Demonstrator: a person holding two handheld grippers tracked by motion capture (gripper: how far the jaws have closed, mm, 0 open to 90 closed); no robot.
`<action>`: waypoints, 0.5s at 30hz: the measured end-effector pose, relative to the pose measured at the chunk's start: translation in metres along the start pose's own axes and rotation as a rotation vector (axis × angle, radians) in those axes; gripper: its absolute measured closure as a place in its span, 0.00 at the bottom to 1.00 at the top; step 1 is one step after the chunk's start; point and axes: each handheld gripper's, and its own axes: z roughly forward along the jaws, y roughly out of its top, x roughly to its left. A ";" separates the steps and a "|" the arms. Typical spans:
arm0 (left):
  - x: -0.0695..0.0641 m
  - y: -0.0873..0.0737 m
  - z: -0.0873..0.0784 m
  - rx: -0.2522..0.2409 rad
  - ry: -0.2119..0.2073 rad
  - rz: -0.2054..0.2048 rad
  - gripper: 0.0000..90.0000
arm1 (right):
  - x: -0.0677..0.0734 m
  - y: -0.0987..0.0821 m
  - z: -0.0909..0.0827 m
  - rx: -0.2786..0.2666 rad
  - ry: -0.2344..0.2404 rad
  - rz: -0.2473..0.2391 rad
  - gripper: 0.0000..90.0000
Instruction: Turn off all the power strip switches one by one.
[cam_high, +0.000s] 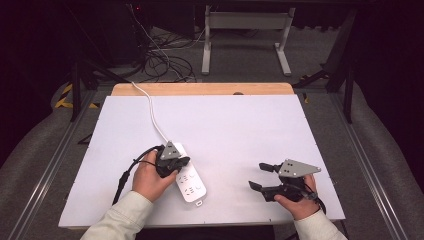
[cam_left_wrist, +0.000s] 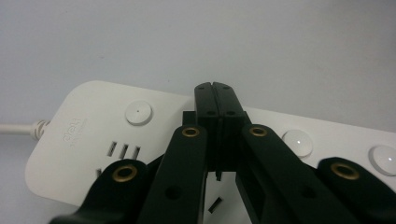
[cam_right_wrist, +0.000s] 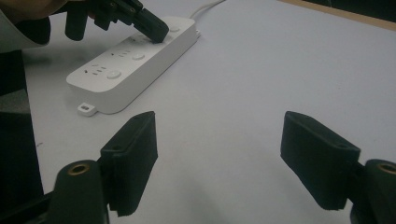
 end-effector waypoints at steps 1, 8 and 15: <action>0.000 0.000 0.000 0.002 0.000 -0.005 1.00 | 0.000 0.000 0.000 0.000 0.000 0.000 0.31; -0.001 0.001 0.000 0.009 0.013 0.001 1.00 | 0.000 0.000 0.000 0.002 0.001 0.001 0.31; -0.001 -0.001 0.000 -0.010 0.018 0.006 1.00 | 0.000 0.000 0.000 0.005 0.001 0.000 0.31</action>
